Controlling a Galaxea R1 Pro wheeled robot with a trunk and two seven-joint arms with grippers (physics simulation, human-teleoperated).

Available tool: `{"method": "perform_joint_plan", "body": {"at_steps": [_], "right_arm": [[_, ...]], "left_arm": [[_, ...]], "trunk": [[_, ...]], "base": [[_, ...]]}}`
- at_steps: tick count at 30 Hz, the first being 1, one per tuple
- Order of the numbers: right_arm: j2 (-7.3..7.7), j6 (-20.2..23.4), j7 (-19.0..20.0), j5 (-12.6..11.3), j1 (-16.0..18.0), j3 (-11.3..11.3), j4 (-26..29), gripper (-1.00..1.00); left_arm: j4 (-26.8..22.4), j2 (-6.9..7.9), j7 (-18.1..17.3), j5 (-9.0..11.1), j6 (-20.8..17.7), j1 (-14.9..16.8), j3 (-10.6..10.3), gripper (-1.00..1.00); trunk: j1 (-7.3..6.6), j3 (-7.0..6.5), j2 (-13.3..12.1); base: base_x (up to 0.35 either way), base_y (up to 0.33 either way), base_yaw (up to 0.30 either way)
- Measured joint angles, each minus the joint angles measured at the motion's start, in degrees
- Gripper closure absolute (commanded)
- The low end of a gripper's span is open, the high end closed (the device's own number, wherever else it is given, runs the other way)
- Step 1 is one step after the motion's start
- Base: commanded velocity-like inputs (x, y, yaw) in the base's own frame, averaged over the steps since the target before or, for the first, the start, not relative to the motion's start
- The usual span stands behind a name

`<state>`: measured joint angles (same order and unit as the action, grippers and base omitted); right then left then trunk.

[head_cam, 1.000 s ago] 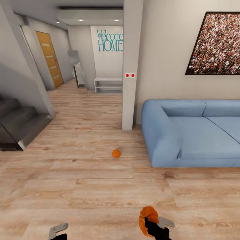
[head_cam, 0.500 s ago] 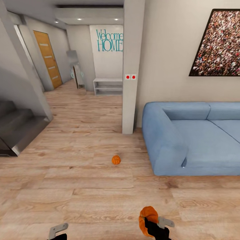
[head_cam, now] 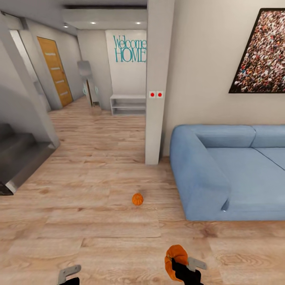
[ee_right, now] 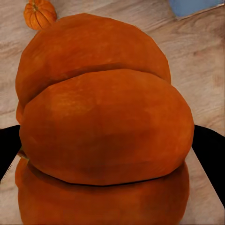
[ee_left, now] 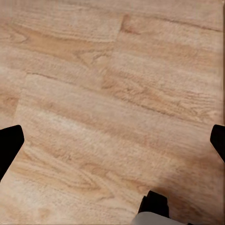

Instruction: Place each of the two pumpkins and all three candles from the living room inside a cabinet in the living room (use any cabinet), then make sure every cabinet is closed, and position the cauldron so it is next to a table in the living room.

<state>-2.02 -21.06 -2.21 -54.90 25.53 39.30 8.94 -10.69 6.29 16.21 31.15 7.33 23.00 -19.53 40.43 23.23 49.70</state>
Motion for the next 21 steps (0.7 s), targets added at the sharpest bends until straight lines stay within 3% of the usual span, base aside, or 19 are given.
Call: {"method": "perform_joint_plan", "body": {"at_steps": [21], "right_arm": [[0.00,0.1,0.0,0.0,0.0,0.0,0.0,1.00]], "left_arm": [[0.0,0.00,0.0,0.0,0.0,0.0,0.0,-1.00]], "trunk": [[0.00,-1.03,0.0]], "base": [[0.332,0.000,0.000]]}}
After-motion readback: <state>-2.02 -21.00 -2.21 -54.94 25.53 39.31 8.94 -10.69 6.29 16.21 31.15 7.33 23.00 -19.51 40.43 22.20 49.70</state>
